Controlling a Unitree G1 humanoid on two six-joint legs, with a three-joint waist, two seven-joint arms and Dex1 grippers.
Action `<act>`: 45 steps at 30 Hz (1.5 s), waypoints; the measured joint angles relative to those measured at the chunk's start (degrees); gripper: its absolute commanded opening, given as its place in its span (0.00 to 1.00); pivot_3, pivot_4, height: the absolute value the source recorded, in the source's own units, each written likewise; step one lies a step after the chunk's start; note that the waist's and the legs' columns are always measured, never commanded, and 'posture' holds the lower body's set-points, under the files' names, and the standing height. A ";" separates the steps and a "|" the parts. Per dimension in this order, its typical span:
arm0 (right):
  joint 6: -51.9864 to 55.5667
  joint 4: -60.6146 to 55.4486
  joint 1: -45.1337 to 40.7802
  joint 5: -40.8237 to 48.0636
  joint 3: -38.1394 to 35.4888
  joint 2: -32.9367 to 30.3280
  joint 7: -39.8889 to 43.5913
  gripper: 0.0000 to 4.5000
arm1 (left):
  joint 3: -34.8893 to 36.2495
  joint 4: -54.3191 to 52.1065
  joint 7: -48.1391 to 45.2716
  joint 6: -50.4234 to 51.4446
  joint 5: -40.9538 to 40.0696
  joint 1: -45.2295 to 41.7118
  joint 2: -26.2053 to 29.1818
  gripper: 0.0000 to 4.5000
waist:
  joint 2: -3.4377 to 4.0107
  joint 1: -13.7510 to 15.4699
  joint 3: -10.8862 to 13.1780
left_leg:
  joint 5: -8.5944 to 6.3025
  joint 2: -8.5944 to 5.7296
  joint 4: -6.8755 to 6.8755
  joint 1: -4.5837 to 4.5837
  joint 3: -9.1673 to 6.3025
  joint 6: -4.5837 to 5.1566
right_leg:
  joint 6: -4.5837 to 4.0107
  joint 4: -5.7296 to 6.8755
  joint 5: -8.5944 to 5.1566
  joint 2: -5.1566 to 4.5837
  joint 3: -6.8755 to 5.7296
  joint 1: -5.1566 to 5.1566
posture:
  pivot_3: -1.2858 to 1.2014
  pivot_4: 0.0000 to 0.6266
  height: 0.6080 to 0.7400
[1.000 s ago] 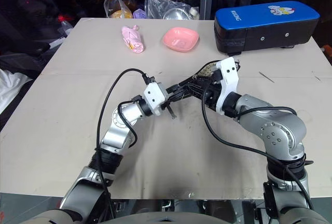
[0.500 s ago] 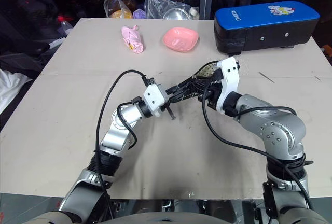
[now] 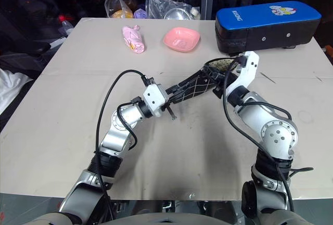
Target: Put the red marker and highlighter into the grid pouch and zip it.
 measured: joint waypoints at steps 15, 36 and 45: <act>-18.56 7.19 -3.64 -9.37 -4.16 0.49 -8.34 0.01 | -0.07 -0.93 0.00 -0.07 -0.01 -0.02 0.00 0.00 | 0.01 -0.02 0.00 | 0.00 0.00 -0.03 0.00 0.02 0.00 | 0.00 -0.03 0.00 0.00 0.01 -0.01 | 0.52 0.24 1.00; -24.07 5.06 20.72 -26.53 6.30 -20.63 20.22 0.84 | -2.96 11.46 0.06 -16.81 10.31 -5.25 8.57 0.00 | 0.07 -0.19 0.01 | 0.00 0.02 -0.10 0.08 0.13 0.00 | 0.02 -0.07 -0.01 0.03 0.10 -0.02 | 0.52 0.24 1.00; -31.00 5.12 31.31 -31.82 7.26 -30.92 39.91 1.00 | -2.35 13.72 -12.15 -15.70 -0.63 -3.42 12.63 0.42 | 0.05 -0.06 0.01 | -0.01 0.01 -0.03 0.08 0.11 0.01 | 0.02 -0.06 -0.02 0.06 0.09 -0.01 | 0.52 0.24 1.00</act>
